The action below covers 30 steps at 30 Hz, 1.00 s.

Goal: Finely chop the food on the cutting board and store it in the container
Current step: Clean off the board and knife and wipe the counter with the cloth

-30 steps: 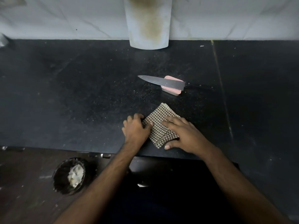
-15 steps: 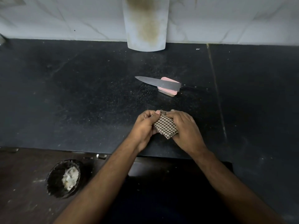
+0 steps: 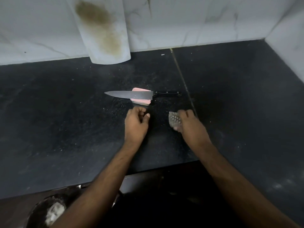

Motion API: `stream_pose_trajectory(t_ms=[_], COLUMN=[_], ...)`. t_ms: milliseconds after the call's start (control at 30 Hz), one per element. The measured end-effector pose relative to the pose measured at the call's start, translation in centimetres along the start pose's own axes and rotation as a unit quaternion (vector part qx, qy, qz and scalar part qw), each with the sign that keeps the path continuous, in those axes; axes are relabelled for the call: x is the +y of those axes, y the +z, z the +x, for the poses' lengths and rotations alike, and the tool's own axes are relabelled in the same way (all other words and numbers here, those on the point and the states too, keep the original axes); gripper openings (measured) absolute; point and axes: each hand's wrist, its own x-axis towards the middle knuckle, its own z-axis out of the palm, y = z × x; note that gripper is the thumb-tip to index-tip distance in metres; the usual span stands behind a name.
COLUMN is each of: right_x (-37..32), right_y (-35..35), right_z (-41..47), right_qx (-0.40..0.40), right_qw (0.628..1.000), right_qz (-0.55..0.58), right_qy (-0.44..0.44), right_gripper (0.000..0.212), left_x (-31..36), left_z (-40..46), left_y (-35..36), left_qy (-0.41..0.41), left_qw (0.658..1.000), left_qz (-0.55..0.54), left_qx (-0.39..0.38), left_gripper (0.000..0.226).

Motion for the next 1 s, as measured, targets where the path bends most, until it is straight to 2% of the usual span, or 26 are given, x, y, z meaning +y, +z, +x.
stream_pose_trajectory(t_ms=[67,133,233,433,633,833,1000], right_x=[-0.5,-0.9,-1.2,-3.1,-9.6,-17.3,-17.6], right_y=[1.7,2.6,3.1,4.5,7.7,10.0,8.1], right_z=[0.0,0.0,1.0,3.3,2.5,2.3,3.0], right_qx=[-0.028,0.004,0.044,0.078,0.068,0.001,-0.066], right_qw=[1.000,1.000,0.995,0.976,0.968,0.962,0.951], right_qz=[-0.012,-0.003,0.061,0.175,0.241,0.266,0.284], right_qy=[0.001,0.020,0.064,0.099,0.018,-0.061,-0.104], right_gripper=[0.047,0.045,0.045,0.029,0.025,0.033,0.034], left_x=[0.2,0.0,-1.1,-3.4,-6.8,-9.1,-8.5], left_z=[0.6,1.0,1.0,0.1,-1.5,-4.0,-4.4], left_y=[-0.3,-0.6,-0.8,-3.3,-8.0,-11.4,-12.7], left_qy=[0.041,0.053,0.037,0.025,-0.021,-0.102,-0.109], left_qw=[0.999,0.996,0.997,0.998,0.995,0.986,0.979], left_qz=[0.034,0.063,0.066,0.063,0.067,-0.002,-0.051], left_qx=[-0.009,-0.020,-0.030,-0.011,0.070,0.133,0.165], left_gripper=[0.019,0.022,0.019,0.012,0.011,0.010,0.009])
